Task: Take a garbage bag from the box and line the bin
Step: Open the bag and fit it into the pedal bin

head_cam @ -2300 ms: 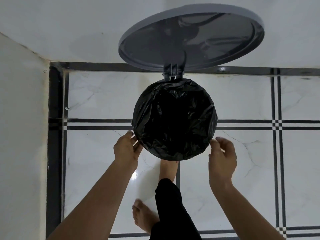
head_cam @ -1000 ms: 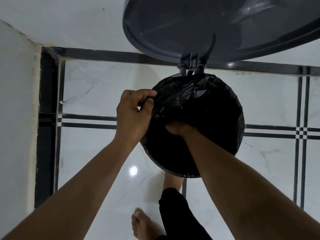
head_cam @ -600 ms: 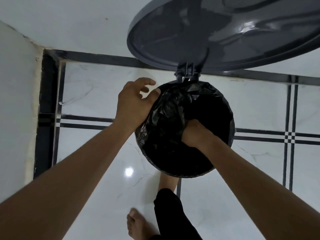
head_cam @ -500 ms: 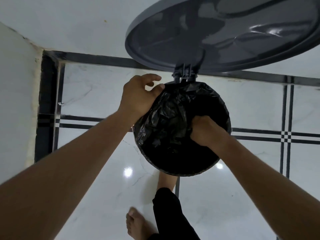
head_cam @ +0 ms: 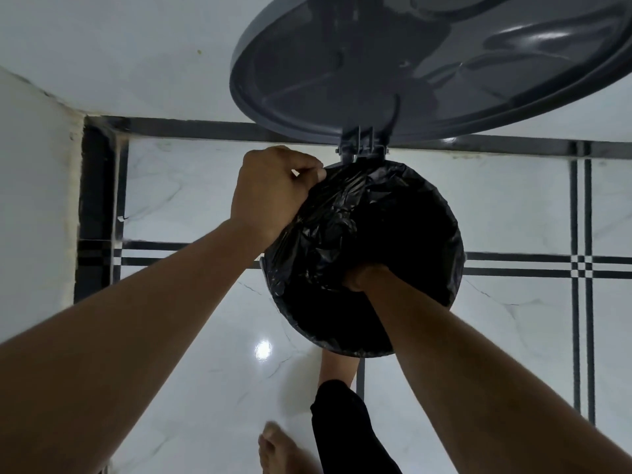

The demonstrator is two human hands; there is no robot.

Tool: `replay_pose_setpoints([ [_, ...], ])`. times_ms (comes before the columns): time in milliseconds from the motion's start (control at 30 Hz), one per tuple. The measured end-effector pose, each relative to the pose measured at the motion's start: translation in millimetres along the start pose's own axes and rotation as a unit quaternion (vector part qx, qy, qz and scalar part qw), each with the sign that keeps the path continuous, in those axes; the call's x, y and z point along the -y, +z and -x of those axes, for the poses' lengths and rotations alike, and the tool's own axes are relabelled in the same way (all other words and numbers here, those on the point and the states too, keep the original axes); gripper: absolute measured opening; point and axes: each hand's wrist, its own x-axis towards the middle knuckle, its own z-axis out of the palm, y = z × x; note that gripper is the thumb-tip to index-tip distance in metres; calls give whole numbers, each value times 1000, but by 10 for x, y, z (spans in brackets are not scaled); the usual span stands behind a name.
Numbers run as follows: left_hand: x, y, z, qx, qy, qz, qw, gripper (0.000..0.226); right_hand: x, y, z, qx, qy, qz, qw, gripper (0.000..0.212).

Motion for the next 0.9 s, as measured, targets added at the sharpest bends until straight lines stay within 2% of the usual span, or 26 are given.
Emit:
replay_pose_setpoints([
  [100,-28,20,-49,-8,-19,12,1000,10,20,-45,195,-12,29,-59,998,54],
  [200,-55,46,-115,13,-75,46,996,17,58,-254,676,-58,20,-68,996,47],
  [333,-69,15,-143,38,-114,73,990,12,-102,-468,1314,-125,-20,-77,989,33],
  [467,-33,-65,-46,45,-50,27,997,11,-323,-629,1547,-133,-34,-117,984,29],
  [533,-26,-64,-7,39,-22,-8,999,16,-294,-711,1614,-102,-29,-127,986,34],
  [600,-54,-54,-33,29,-10,-20,999,13,-293,-798,1639,-71,-21,-91,993,41],
  [667,-79,-39,-85,28,-36,1,999,9,-358,-892,1692,-91,-25,-42,995,39],
  [700,-85,-27,-124,31,-62,22,997,9,-417,-943,1713,-148,-16,-79,986,36],
  [733,-85,-15,-165,38,-93,44,994,10,-469,-971,1717,-246,-13,-142,959,36],
  [800,-84,-4,-246,65,-150,77,984,9,-525,-1019,1724,-489,-40,-232,840,26],
  [833,-75,-6,-292,83,-170,84,978,10,-544,-1063,1714,-562,-50,-251,787,23],
  [867,-65,-17,-338,108,-188,84,973,12,-567,-1117,1687,-582,-47,-273,764,21],
  [900,-55,-38,-382,139,-204,87,965,14,-592,-1172,1646,-554,-32,-304,774,20],
])
